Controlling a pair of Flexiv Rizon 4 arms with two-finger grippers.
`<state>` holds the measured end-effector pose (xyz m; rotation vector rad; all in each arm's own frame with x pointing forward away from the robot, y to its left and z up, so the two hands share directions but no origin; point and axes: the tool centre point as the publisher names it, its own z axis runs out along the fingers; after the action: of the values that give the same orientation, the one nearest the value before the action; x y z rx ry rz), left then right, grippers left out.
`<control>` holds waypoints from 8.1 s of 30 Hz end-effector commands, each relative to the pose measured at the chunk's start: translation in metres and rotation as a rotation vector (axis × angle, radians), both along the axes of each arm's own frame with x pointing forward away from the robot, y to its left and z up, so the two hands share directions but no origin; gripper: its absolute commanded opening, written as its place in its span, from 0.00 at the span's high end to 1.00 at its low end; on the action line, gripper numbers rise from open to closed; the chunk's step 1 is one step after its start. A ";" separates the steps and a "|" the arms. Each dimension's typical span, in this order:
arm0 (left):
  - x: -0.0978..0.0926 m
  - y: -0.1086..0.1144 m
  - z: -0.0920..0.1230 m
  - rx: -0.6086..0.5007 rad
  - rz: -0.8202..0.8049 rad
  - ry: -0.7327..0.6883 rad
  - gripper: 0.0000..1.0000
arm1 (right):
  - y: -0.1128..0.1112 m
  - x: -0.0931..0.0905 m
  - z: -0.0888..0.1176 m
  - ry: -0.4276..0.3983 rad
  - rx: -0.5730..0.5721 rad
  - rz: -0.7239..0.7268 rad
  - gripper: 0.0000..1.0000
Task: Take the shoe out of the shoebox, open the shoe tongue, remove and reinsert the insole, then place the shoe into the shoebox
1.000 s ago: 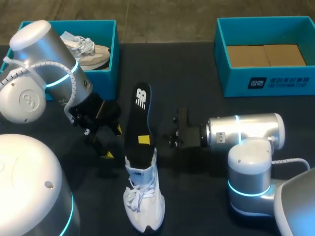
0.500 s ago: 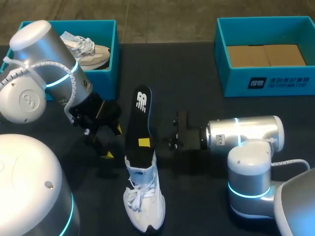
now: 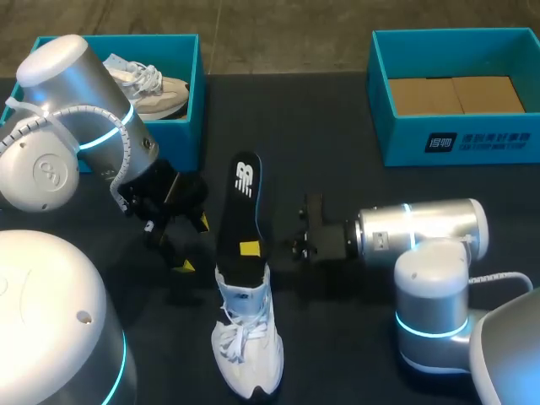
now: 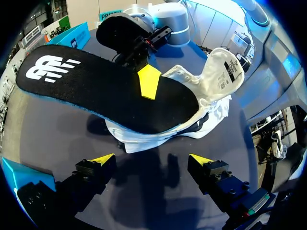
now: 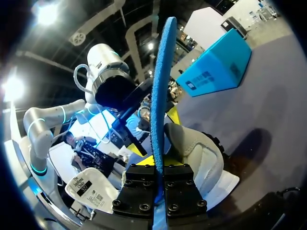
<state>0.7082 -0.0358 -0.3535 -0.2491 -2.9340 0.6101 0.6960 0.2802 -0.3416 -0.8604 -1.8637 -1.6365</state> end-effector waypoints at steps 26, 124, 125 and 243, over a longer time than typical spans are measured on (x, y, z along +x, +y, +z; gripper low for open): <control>0.000 0.000 0.000 0.002 0.001 -0.001 0.00 | 0.004 -0.012 0.001 0.001 0.012 0.181 1.00; 0.000 0.000 0.000 0.002 0.001 -0.001 0.00 | 0.018 -0.021 0.017 0.009 -0.150 0.121 0.67; 0.000 0.000 0.000 0.002 0.001 -0.001 0.00 | 0.019 -0.020 0.017 0.009 -0.154 0.120 0.67; 0.000 0.000 0.000 0.002 0.001 -0.001 0.00 | 0.030 -0.001 0.022 -0.037 -0.092 0.128 1.00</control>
<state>0.7082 -0.0359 -0.3535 -0.2492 -2.9339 0.6101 0.6934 0.3075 -0.3185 -0.7381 -1.9911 -1.5114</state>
